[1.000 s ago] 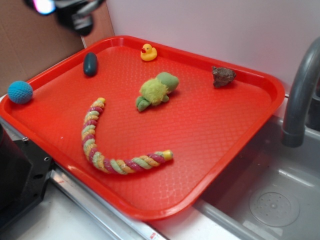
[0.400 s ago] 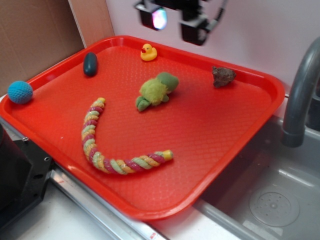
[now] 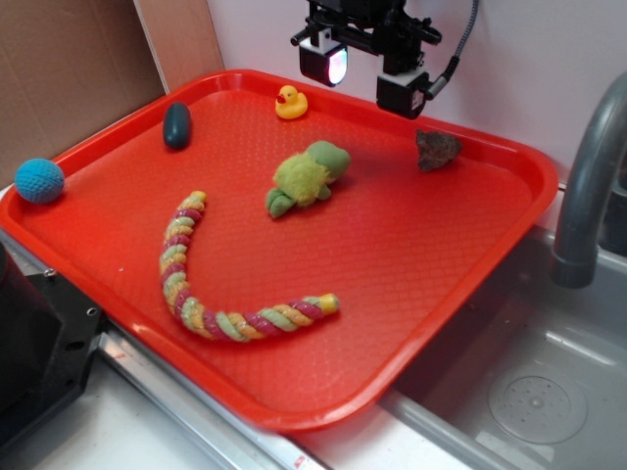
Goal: Grab the rock.
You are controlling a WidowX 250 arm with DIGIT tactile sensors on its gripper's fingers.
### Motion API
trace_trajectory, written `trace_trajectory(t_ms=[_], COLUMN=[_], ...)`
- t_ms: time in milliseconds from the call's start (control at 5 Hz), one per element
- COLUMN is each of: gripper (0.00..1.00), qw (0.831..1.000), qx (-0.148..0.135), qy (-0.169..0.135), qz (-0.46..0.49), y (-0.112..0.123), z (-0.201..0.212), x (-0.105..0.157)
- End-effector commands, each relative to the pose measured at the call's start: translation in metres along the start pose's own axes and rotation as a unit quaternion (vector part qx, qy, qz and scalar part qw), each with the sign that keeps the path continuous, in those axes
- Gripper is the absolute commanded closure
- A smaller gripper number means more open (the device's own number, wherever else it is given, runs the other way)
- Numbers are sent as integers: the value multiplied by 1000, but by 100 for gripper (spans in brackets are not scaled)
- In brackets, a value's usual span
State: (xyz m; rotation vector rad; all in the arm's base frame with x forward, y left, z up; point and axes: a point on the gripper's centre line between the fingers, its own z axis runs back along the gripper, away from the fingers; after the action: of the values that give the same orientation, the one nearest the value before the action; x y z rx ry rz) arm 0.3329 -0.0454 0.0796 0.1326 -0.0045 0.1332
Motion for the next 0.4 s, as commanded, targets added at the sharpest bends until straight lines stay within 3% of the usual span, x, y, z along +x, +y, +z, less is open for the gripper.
trace_trajectory(t_ms=[0,200], gripper=[0,0], qw=[990,991], qx=[-25,-45], qy=[-141,-118], qz=[-18,-50], y=[18,-24], z=[-1,-11], x=[18,5])
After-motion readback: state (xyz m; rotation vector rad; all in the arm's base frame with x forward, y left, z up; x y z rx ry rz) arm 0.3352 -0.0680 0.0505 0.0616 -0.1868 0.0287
